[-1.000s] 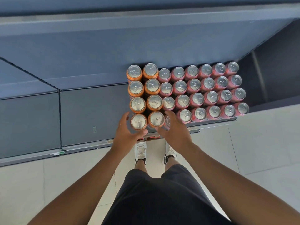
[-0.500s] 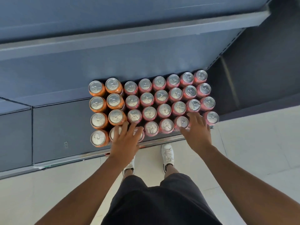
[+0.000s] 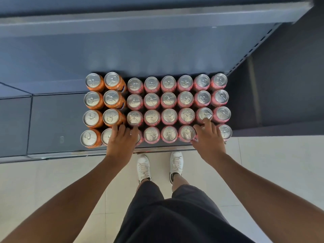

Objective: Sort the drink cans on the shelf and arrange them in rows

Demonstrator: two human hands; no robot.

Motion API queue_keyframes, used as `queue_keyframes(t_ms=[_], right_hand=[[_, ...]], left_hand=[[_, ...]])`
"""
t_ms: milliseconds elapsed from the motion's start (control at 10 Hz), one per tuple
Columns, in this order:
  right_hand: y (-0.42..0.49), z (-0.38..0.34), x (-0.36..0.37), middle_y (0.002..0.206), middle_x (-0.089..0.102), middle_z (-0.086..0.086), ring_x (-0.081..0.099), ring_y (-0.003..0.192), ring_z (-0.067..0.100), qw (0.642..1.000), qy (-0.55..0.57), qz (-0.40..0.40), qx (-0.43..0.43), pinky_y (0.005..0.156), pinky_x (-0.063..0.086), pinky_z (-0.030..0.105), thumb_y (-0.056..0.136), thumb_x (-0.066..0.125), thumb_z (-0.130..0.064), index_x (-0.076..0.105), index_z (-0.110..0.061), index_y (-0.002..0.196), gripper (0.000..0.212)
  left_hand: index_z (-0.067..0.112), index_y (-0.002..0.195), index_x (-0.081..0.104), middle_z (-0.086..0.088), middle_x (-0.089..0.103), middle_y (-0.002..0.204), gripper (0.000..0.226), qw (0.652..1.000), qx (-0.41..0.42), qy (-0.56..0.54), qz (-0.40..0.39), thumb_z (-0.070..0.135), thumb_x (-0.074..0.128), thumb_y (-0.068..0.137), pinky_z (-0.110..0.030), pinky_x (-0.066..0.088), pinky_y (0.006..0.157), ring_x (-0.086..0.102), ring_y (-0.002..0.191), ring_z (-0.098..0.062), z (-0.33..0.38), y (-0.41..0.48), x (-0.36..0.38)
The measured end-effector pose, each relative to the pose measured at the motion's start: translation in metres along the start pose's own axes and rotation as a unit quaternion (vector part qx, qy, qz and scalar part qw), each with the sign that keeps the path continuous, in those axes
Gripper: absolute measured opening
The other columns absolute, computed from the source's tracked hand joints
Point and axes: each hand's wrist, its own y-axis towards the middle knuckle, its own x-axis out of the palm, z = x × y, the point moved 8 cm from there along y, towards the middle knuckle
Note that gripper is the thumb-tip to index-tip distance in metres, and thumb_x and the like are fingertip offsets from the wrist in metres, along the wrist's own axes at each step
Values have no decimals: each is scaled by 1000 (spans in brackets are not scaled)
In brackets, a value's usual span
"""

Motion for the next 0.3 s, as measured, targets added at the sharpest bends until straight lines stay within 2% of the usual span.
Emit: queue_keyframes(t_ms=[100, 200, 300], right_hand=[[-2, -1, -4, 138, 41, 12, 50, 119, 33, 1000, 16, -11, 1, 102, 42, 43, 80, 77, -34, 55, -19, 126, 53], [-10, -8, -13, 140, 42, 10, 48, 121, 33, 999, 52, -3, -6, 101, 43, 44, 80, 74, -25, 54, -18, 127, 52], [-23, -18, -31, 136, 49, 6, 49, 123, 30, 994, 88, 43, -39, 101, 45, 44, 81, 73, -23, 57, -18, 123, 45]], left_hand=[[12, 121, 58, -7, 66, 89, 63, 1000, -5, 3, 1, 30, 85, 67, -48, 31, 103, 56, 96, -31, -2, -1, 0], [16, 128, 56, -6, 65, 106, 69, 999, -14, 7, -30, 37, 84, 68, -48, 28, 102, 54, 104, -30, 1, -4, -7], [17, 127, 60, -7, 64, 120, 69, 999, -42, -2, 3, 40, 84, 67, -52, 26, 101, 54, 113, -32, -3, -5, -35]])
